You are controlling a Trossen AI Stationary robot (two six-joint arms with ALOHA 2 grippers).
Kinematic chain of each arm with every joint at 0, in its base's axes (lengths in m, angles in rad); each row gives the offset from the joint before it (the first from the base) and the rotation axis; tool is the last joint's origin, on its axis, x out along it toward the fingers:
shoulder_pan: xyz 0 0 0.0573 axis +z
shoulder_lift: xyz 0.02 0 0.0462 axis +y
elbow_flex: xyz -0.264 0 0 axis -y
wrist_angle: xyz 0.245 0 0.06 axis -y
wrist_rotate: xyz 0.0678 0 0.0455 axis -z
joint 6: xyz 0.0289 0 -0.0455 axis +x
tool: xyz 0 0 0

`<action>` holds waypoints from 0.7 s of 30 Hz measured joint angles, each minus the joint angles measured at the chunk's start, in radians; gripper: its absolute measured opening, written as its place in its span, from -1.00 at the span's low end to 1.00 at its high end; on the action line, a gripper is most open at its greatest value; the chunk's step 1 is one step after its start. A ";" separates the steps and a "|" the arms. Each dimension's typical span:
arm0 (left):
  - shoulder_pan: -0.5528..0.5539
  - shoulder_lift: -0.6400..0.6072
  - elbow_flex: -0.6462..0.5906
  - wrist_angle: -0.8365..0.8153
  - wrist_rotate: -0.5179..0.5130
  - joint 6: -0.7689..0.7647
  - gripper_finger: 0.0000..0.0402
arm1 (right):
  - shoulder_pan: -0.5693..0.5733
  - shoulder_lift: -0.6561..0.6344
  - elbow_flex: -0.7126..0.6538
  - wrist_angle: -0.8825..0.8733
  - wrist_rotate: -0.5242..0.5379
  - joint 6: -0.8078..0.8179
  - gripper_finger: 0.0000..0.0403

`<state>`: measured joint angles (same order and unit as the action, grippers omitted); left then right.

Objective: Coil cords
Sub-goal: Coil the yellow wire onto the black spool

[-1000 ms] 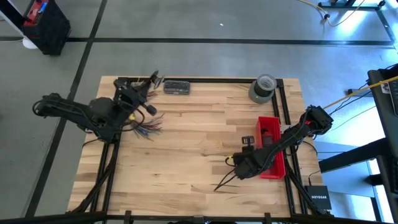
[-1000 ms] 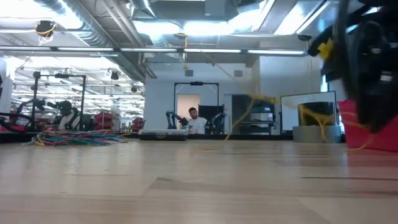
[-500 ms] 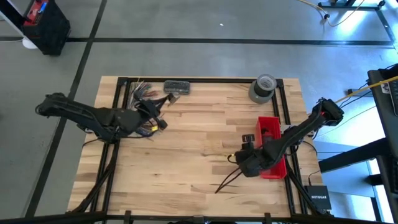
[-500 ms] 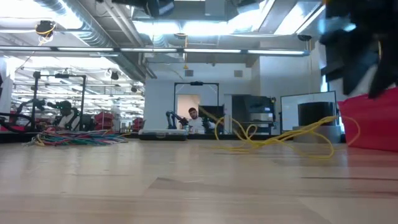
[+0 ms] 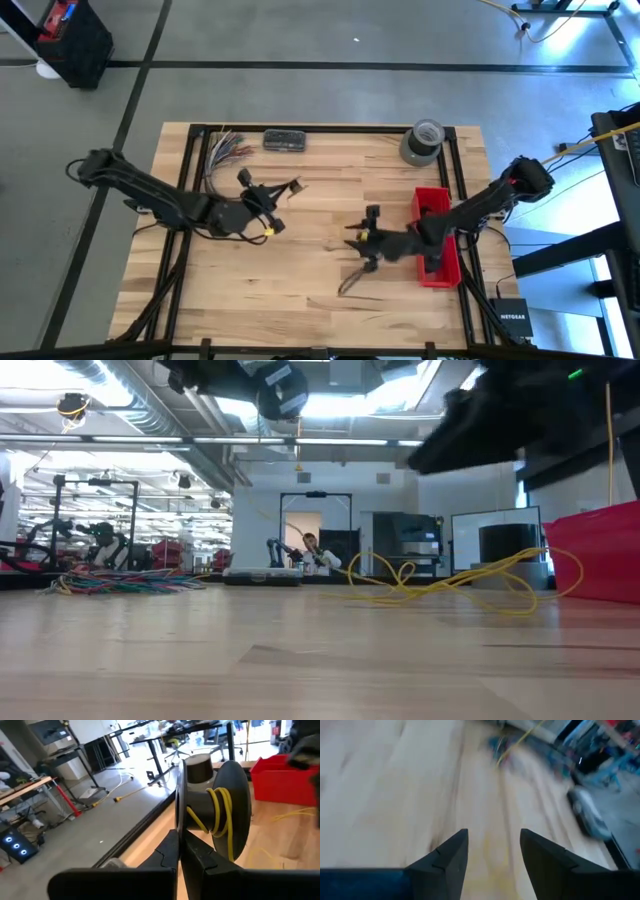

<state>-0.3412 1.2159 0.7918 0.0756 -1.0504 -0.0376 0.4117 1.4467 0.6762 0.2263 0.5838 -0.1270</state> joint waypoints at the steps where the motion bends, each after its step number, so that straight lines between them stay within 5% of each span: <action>1: -0.002 0.014 0.000 0.012 0.000 0.000 -1.00 | -0.031 0.005 -0.037 0.132 -0.028 -0.010 -0.09; 4: -0.002 0.050 0.000 0.075 0.008 0.037 -1.00 | -0.130 0.048 -0.121 0.530 -0.151 0.013 -0.09; 7: -0.001 0.070 0.000 0.167 0.023 0.083 -1.00 | -0.202 0.131 -0.132 0.750 -0.260 0.050 -0.09; 16: 0.002 0.113 0.000 0.308 0.046 0.138 -1.00 | -0.237 0.371 0.065 0.796 -0.289 0.052 -0.09; 21: 0.003 0.115 0.000 0.309 0.045 0.126 -1.00 | -0.236 0.439 0.153 0.779 -0.151 0.001 -0.14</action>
<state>-0.3386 1.3309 0.7921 0.3845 -1.0058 0.0887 0.1758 1.8854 0.8290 1.0055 0.4326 -0.1256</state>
